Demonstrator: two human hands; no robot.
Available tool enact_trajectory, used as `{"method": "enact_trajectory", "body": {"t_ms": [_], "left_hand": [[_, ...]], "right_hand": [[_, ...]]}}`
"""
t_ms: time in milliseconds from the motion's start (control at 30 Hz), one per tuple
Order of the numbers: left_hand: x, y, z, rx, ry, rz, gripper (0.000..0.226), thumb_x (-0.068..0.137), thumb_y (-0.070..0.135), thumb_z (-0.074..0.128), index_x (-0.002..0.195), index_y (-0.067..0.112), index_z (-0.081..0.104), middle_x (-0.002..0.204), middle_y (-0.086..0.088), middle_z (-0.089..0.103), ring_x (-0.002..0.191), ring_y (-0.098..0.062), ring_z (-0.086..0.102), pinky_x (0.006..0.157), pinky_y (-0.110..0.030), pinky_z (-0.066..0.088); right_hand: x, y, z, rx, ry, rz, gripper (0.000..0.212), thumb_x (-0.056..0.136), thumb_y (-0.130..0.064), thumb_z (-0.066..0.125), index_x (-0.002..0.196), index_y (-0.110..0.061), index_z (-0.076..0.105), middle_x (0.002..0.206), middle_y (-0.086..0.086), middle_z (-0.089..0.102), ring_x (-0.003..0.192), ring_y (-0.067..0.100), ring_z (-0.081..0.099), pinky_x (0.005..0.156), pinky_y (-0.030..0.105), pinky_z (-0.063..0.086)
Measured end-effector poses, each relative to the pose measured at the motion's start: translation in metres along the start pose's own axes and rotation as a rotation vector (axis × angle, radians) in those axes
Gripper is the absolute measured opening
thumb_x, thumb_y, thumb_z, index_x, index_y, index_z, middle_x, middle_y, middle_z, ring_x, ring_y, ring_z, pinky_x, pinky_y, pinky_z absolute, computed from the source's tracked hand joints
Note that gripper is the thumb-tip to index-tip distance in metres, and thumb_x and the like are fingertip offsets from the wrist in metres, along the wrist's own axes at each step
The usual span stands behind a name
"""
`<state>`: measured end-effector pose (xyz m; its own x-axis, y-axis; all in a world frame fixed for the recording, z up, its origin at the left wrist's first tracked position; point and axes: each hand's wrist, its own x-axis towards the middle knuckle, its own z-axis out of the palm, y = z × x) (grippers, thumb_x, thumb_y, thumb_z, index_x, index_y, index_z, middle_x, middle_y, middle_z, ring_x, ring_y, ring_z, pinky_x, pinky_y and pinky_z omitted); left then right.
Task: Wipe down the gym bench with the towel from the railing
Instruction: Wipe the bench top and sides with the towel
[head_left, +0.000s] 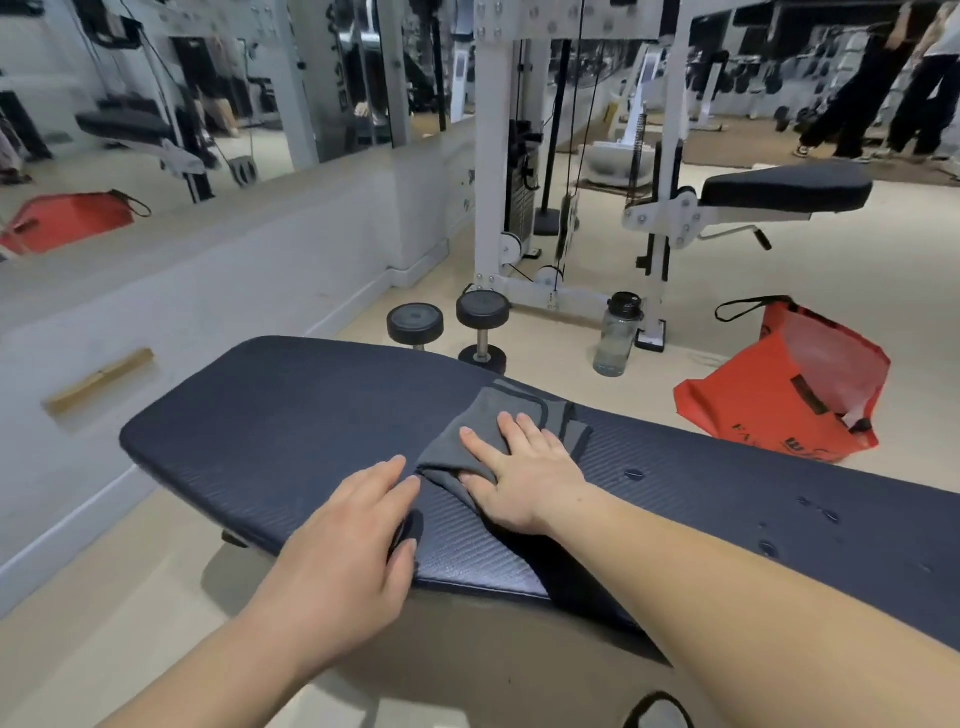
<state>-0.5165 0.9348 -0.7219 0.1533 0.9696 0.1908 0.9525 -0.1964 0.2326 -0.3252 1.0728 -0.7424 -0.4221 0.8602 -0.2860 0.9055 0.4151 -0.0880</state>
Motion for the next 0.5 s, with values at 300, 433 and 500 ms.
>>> {"method": "enact_trajectory", "body": {"t_ms": [300,433,500], "left_hand": [[0.029,0.051,-0.036,0.101,-0.361,-0.089,0.046,0.09,0.033,0.055,0.134,0.021,0.05,0.151,-0.001,0.042,0.142,-0.023,0.038,0.109,-0.041,0.044],[0.047,0.068,-0.02,0.02,-0.488,-0.025,0.061,0.086,0.032,0.065,0.142,0.02,0.044,0.149,0.0,0.042,0.142,-0.022,0.038,0.11,-0.038,0.041],[0.051,0.074,-0.008,-0.033,-0.551,0.007,0.08,0.085,0.034,0.066,0.155,0.027,0.028,0.155,0.002,0.039,0.145,-0.019,0.035,0.114,-0.034,0.037]], "right_hand": [[-0.049,-0.003,-0.003,-0.084,-0.168,-0.156,0.07,0.102,-0.067,0.023,0.161,-0.047,-0.01,0.173,0.008,-0.016,0.159,0.028,-0.017,0.128,0.048,-0.002],[-0.073,0.014,-0.012,-0.006,-0.252,-0.274,0.08,0.096,-0.069,0.045,0.162,-0.046,0.006,0.174,0.0,-0.009,0.159,0.021,-0.013,0.129,0.044,0.002],[-0.079,0.028,-0.021,0.224,-0.282,-0.284,0.071,0.091,-0.062,0.061,0.155,-0.044,0.037,0.17,-0.006,0.024,0.157,0.014,0.016,0.126,0.04,0.02]]}}
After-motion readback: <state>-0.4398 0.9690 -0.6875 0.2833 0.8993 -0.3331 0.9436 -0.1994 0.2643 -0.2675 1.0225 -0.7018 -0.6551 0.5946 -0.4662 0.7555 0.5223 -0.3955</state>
